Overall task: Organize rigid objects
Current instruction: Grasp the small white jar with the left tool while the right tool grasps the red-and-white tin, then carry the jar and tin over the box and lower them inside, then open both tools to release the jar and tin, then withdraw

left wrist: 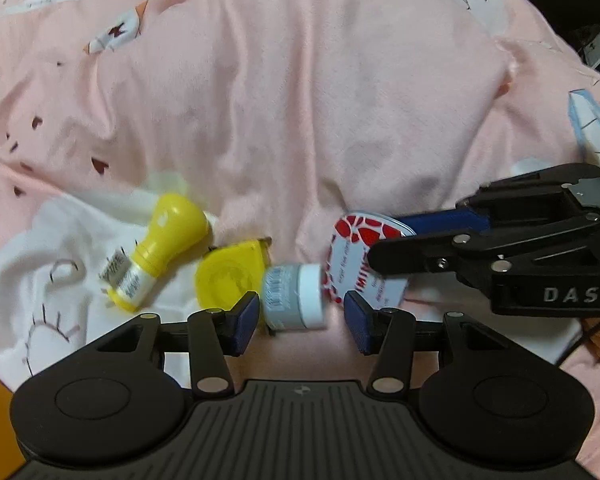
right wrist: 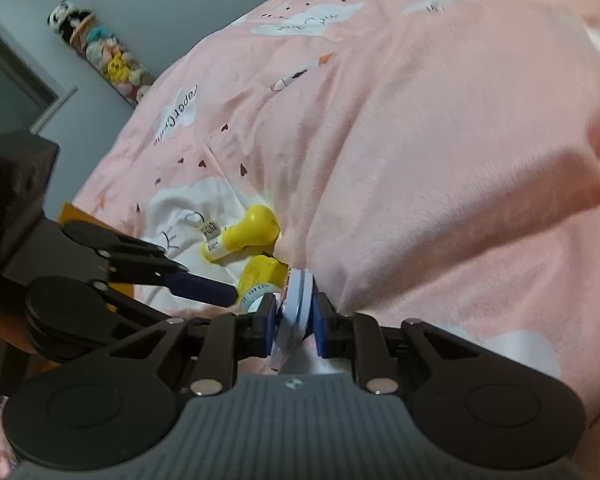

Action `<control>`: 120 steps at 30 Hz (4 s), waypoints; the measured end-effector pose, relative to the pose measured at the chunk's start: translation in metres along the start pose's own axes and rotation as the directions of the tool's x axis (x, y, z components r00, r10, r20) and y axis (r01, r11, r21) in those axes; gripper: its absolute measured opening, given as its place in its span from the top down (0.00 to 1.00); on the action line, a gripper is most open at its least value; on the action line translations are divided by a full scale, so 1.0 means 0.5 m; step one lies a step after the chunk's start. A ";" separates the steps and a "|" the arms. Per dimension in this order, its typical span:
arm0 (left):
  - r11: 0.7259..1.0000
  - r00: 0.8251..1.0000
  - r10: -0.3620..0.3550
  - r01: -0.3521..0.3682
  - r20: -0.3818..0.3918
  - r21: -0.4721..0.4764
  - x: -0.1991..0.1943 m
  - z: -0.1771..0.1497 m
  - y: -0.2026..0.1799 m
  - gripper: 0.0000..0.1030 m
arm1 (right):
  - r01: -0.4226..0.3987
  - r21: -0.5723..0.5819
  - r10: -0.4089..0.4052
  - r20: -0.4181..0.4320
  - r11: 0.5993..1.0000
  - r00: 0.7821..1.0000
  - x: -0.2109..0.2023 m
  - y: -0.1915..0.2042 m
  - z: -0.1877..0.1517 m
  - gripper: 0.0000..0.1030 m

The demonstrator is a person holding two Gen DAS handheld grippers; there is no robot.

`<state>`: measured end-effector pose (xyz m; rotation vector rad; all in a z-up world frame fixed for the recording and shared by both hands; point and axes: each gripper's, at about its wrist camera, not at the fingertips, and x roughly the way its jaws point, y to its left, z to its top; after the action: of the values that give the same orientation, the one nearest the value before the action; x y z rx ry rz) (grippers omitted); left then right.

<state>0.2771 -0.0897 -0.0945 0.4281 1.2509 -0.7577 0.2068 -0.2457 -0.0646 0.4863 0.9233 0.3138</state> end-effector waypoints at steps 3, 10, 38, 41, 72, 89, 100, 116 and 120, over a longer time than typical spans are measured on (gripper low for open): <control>1.000 0.999 -0.009 0.009 -0.048 -0.014 0.020 0.011 0.006 0.46 | -0.054 0.067 0.056 -0.016 0.996 0.998 0.017 -0.025 0.002 0.83; 1.000 0.996 0.005 -0.004 -0.088 0.008 0.041 0.029 -0.002 0.60 | -0.071 0.102 0.074 -0.030 0.992 0.997 0.033 -0.040 0.003 0.84; 0.980 0.959 0.189 -0.173 0.212 -0.095 -0.359 -0.175 0.054 0.61 | -0.235 -0.272 0.256 0.043 0.933 0.966 -0.092 0.259 0.034 0.84; 0.971 0.957 0.226 -0.205 0.185 -0.123 -0.371 -0.230 0.085 0.61 | -0.271 -0.367 0.290 -0.004 0.890 0.957 -0.076 0.342 0.033 0.84; 0.986 0.988 0.155 -0.154 0.010 -0.062 -0.185 -0.389 0.204 0.62 | -0.136 -0.647 -0.120 -0.336 0.750 0.934 0.294 0.634 -0.103 0.84; 0.982 0.987 0.149 -0.140 0.068 -0.125 -0.219 -0.373 0.241 0.47 | -0.055 -0.767 -0.182 -0.220 0.639 0.958 0.271 0.651 -0.113 0.86; 0.978 0.980 0.166 -0.148 0.112 -0.146 -0.272 -0.376 0.233 0.45 | -0.036 -0.793 -0.157 -0.165 0.608 0.974 0.227 0.654 -0.099 0.85; 0.978 0.936 0.144 -0.086 0.321 -0.189 -0.413 -0.343 0.168 0.38 | -0.008 -0.703 0.008 -0.003 0.711 1.000 0.050 0.592 -0.022 0.60; 0.988 0.930 0.126 -0.087 0.344 -0.126 -0.441 -0.316 0.142 0.36 | 0.026 -0.664 0.023 0.064 0.747 0.998 0.008 0.557 0.001 0.57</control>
<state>0.1927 0.1260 0.0635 0.2544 0.9194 -0.6372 0.1947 -0.0079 0.0796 -0.1730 0.6801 0.5947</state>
